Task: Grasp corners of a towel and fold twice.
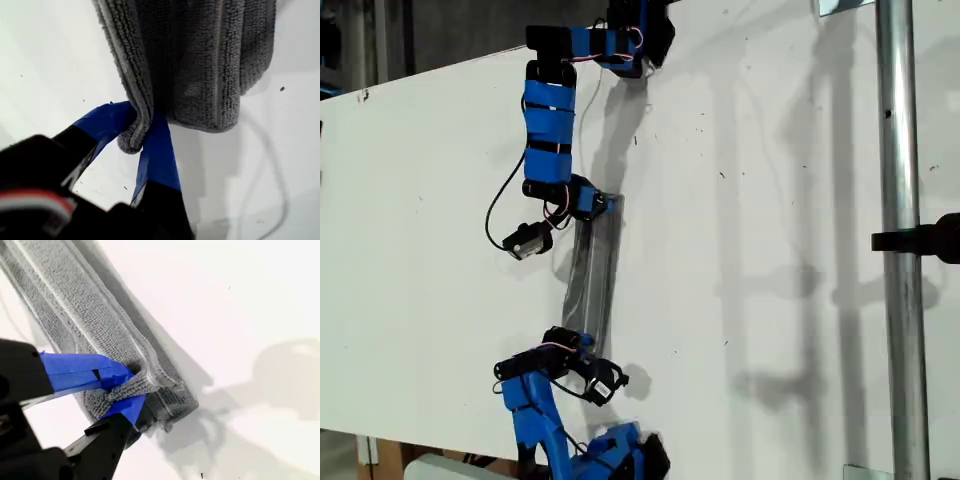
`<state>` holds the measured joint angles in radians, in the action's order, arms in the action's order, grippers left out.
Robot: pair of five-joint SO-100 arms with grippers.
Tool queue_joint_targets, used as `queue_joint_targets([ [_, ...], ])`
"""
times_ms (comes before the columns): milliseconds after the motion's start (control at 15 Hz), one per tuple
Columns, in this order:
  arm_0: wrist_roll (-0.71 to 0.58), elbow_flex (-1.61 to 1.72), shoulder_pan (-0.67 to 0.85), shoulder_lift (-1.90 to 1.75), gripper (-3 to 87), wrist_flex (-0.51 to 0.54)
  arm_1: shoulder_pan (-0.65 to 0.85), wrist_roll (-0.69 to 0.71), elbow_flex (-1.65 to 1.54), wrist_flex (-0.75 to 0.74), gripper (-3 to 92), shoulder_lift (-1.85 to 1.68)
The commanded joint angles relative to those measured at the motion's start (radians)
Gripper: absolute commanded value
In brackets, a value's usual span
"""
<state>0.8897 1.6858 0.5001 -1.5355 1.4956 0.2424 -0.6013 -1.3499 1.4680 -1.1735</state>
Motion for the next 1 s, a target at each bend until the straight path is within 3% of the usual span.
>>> queue_joint_targets([
  [0,0.055,0.071,-0.020,-0.061,-2.4,-0.043,-0.002,-0.009,0.005,-0.018,-0.3,0.006],
  [133,0.063,0.146,0.017,-0.054,-1.5,-0.104,0.021,0.000,0.009,-0.034,-0.3,0.025],
  [267,0.078,0.239,0.091,-0.048,7.8,-0.172,0.043,-0.002,0.014,-0.044,2.9,0.038],
  [400,0.072,0.275,0.160,-0.061,16.5,-0.167,0.044,-0.008,0.008,-0.021,35.1,0.009],
  [467,0.067,0.281,0.176,-0.107,21.7,-0.143,0.044,-0.008,0.011,0.017,43.3,-0.015],
  [533,0.055,0.278,0.189,-0.169,25.3,-0.109,0.044,-0.012,0.006,0.058,40.7,-0.054],
  [733,0.097,0.268,0.206,-0.437,23.1,0.031,0.058,-0.097,-0.121,0.149,39.1,-0.276],
  [933,0.147,0.397,0.075,-0.885,19.9,0.052,0.067,-0.348,-0.506,0.129,39.0,-0.701],
])
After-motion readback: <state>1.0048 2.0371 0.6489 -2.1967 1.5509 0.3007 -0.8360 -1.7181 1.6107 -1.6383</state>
